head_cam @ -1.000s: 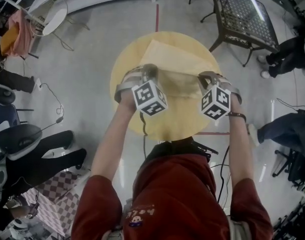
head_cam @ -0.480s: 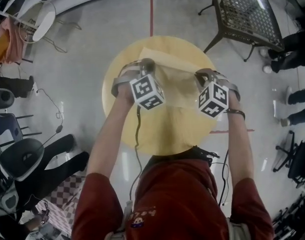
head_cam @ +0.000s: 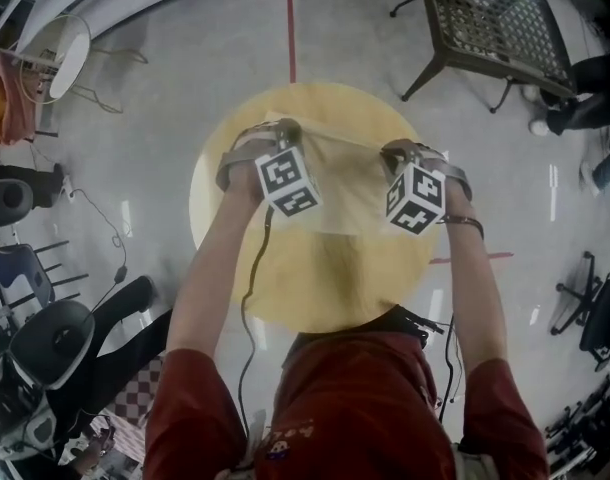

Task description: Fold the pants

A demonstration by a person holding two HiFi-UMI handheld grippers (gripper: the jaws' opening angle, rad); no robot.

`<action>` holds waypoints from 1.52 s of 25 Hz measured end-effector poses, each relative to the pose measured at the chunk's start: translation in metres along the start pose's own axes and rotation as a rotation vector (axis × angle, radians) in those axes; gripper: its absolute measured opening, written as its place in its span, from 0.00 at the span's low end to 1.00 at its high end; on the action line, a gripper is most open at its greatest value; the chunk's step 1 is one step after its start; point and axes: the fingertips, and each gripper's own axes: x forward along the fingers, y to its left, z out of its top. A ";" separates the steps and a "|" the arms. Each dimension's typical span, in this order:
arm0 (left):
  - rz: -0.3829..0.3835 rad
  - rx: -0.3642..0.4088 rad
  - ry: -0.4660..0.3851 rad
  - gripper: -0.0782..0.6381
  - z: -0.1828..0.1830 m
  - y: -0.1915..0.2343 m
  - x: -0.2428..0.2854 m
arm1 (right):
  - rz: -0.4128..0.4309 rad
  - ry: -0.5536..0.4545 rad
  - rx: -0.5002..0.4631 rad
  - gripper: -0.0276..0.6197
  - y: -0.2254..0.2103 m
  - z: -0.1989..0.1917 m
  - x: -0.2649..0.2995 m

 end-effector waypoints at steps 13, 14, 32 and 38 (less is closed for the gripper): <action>-0.025 0.020 0.049 0.21 -0.012 -0.006 0.037 | 0.030 0.040 0.006 0.06 0.006 -0.016 0.036; -0.022 0.007 0.048 0.22 -0.011 -0.006 0.038 | 0.032 0.047 0.005 0.06 0.007 -0.019 0.038; 0.051 -0.116 -0.018 0.34 -0.014 0.016 0.009 | -0.085 0.019 0.072 0.18 -0.010 -0.018 0.018; 0.033 -0.095 0.001 0.34 -0.018 0.019 0.020 | -0.076 0.048 0.095 0.18 -0.001 -0.026 0.024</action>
